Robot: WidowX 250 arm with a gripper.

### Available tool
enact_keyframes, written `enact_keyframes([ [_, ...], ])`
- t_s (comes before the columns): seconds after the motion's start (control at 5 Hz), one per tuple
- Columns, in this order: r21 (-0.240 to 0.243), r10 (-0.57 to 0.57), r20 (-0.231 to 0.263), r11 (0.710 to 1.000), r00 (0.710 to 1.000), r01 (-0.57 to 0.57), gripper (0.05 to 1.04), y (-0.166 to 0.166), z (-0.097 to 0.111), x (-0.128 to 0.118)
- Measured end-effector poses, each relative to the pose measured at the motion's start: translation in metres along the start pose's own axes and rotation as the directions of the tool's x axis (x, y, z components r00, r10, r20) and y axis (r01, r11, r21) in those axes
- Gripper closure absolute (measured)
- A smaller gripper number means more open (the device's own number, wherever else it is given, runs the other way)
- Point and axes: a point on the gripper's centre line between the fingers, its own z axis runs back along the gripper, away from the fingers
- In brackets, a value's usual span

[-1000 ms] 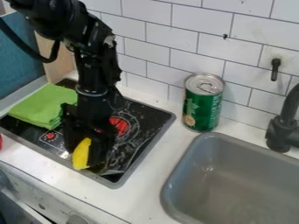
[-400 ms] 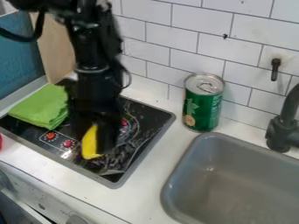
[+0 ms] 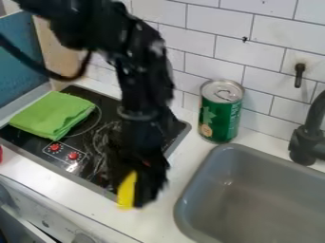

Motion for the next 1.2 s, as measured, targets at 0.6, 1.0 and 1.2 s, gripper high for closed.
enact_keyframes([
  [0.6,0.013,0.035,-0.056,0.999,0.998,-0.034,0.312,-0.006,-0.023,0.020],
  [1.0,0.041,0.066,-0.055,0.997,0.996,-0.064,0.312,-0.005,-0.025,0.019],
  [1.2,0.041,0.071,-0.052,0.997,0.996,-0.069,0.267,-0.004,-0.024,0.018],
])
